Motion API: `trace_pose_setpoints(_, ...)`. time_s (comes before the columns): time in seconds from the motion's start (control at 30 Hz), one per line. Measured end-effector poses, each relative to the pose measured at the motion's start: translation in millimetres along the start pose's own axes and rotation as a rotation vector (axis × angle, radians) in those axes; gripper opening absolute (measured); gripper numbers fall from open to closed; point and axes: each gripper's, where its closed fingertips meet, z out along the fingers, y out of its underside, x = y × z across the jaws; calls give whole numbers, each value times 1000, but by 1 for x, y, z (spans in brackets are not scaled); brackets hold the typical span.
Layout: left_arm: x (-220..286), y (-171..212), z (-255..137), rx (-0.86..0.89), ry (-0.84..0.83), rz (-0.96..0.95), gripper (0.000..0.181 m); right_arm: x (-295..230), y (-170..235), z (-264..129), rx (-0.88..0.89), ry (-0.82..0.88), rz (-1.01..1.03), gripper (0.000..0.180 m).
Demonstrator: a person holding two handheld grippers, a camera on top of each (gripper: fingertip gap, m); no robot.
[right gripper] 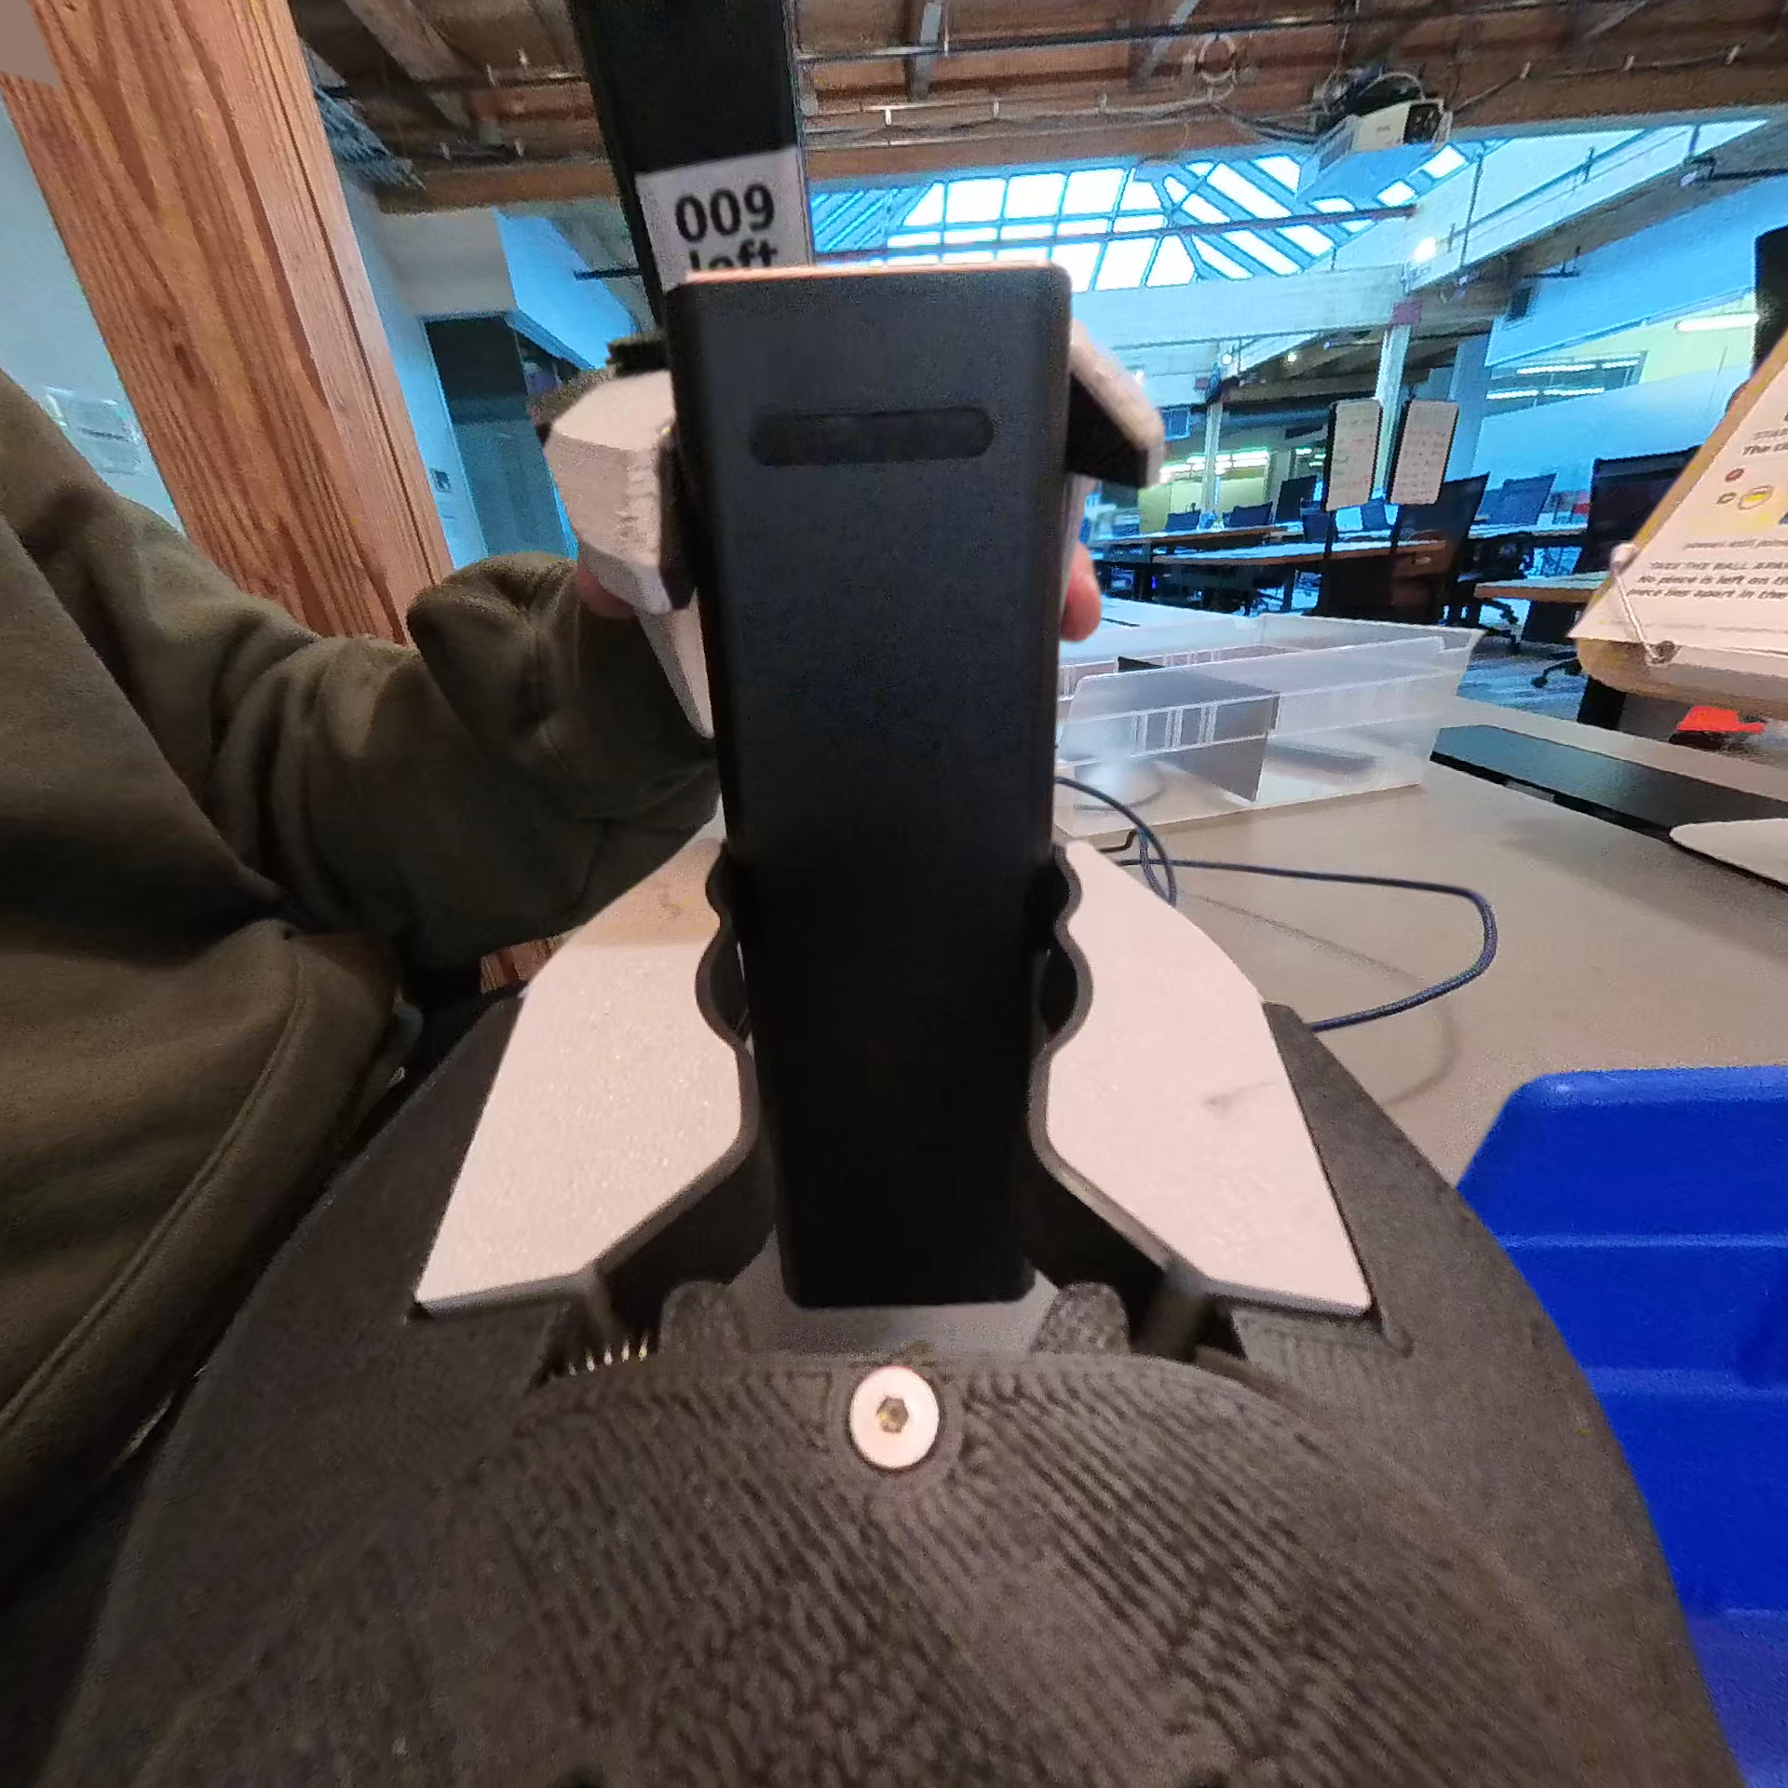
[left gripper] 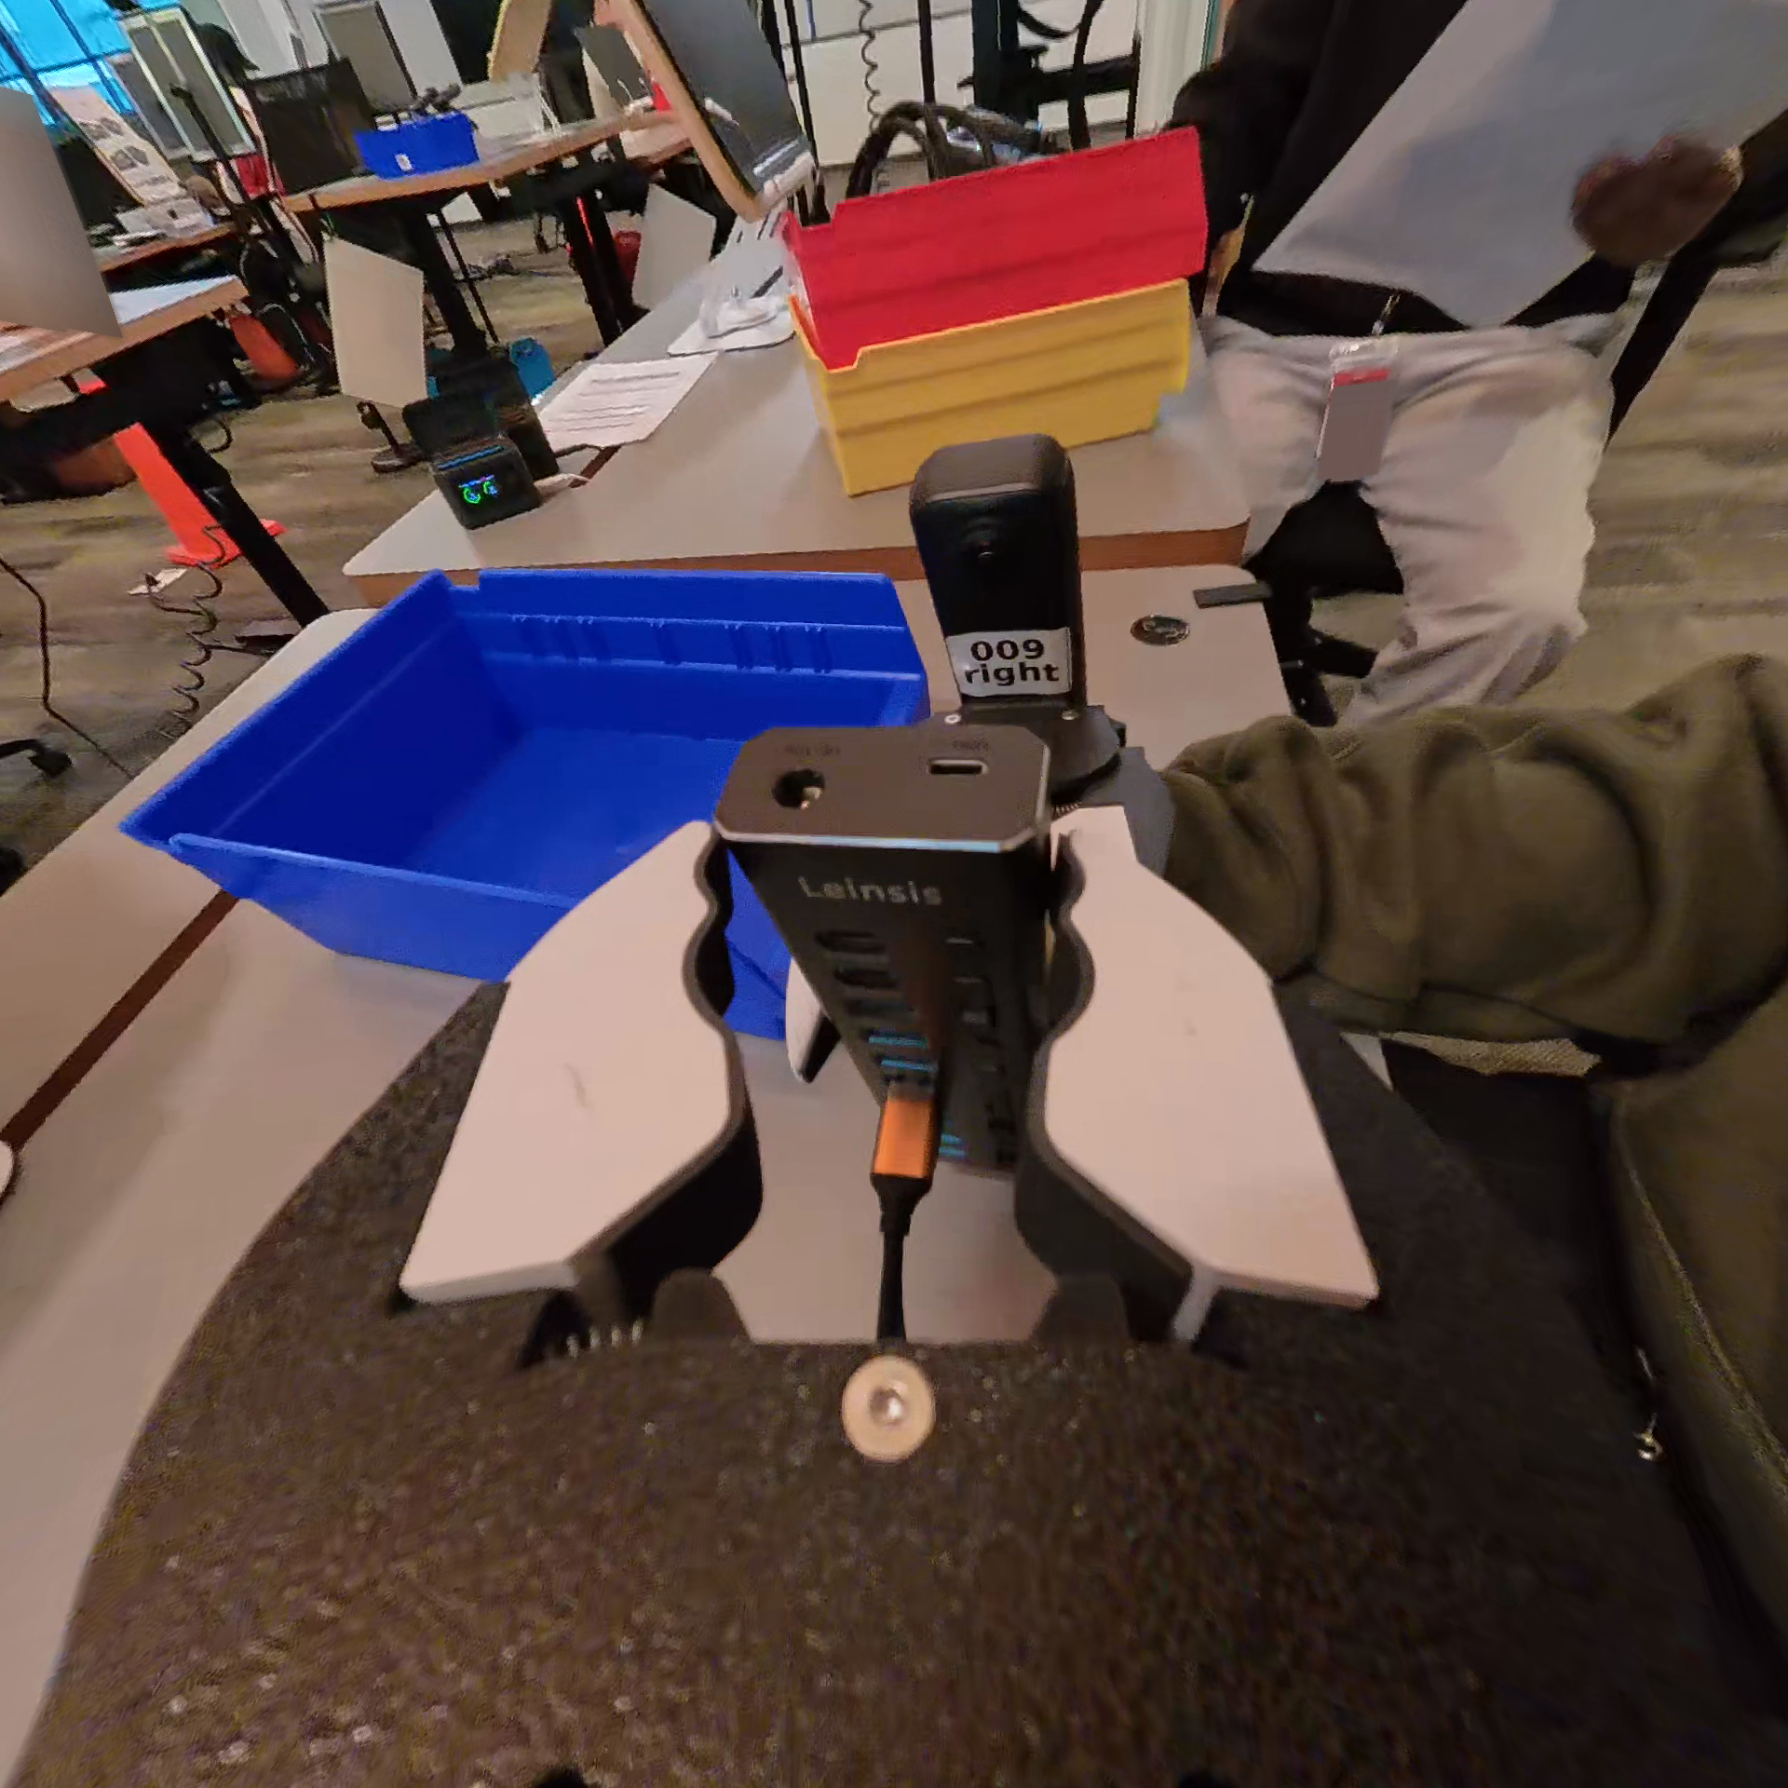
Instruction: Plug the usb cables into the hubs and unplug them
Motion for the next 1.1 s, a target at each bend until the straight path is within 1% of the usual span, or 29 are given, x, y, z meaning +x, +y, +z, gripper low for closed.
trace_pose_setpoints(0.1,1,-1,4,-29,16,21,61,1,0,0,2,3,4,61)
trace_pose_setpoints(0.23,-7,-1,1,-28,-8,-28,60,10,-4,-3,34,70,19,62)
trace_pose_setpoints(0.47,-5,-3,-4,-74,31,47,60,10,13,11,-107,90,-17,64)
trace_pose_setpoints(0.53,-6,-2,-5,-80,35,42,60,12,16,12,-125,107,-17,61)
trace_pose_setpoints(0.7,-4,0,-6,-50,59,53,60,9,19,14,-151,95,-31,61)
trace_pose_setpoints(0.8,1,-5,-6,-3,92,19,59,7,16,12,-128,87,-38,61)
trace_pose_setpoints(0.87,0,-6,-9,-2,89,7,61,7,12,9,-98,83,-30,61)
trace_pose_setpoints(0.93,-4,-2,-18,-33,60,14,62,8,6,5,-47,77,-13,61)
trace_pose_setpoints(0.97,-6,4,-23,-70,50,17,57,10,2,2,-17,82,1,61)
trace_pose_setpoints(1.03,-12,25,-34,-186,15,28,54,10,-3,-3,24,68,18,61)
trace_pose_setpoints(1.1,-15,45,-39,-291,2,37,41,7,-3,-2,21,46,10,61)
